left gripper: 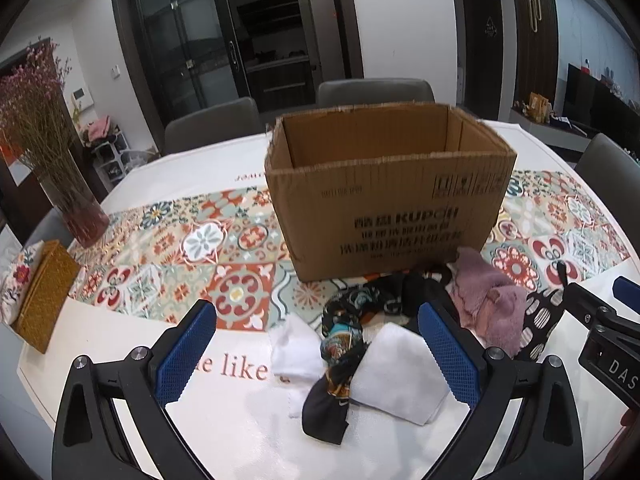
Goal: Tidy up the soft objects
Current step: 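Grasp the black-and-white eye mask with the right tool while the left tool approaches the white cloth, then lift the eye mask with the right tool while the left tool grasps the white cloth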
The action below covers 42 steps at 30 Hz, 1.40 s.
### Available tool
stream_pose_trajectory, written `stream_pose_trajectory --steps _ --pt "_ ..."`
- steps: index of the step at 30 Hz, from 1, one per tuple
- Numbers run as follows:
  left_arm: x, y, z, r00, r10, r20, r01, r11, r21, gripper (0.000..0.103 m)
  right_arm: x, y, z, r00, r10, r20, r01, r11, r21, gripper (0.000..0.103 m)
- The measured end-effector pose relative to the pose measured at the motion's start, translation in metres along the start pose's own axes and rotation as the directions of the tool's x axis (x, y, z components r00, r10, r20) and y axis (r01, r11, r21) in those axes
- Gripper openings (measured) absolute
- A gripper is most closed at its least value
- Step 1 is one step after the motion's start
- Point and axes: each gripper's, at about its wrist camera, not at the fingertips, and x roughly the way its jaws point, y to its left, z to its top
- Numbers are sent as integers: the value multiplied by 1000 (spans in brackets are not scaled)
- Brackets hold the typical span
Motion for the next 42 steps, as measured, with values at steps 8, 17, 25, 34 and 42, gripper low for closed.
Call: stream_pose_trajectory --steps 8,17,25,34,42 --pt "22 -2 -17 999 13 -45 -14 1000 -20 103 26 -2 -15 999 -6 -49 7 1000 21 75" --pt "39 -10 -23 998 17 -62 -18 1000 -14 103 46 -10 -18 998 -14 -67 17 999 45 74" --pt "55 -13 -24 997 9 -81 -11 1000 -28 103 60 -13 -21 996 -9 -87 15 997 74 70" --pt "69 -18 -28 994 -7 -108 4 1000 -27 100 73 -12 -21 994 43 -101 -36 997 75 35" --pt "73 -26 -29 993 -7 -116 6 1000 -2 88 72 -14 -22 995 46 -93 -40 997 73 20"
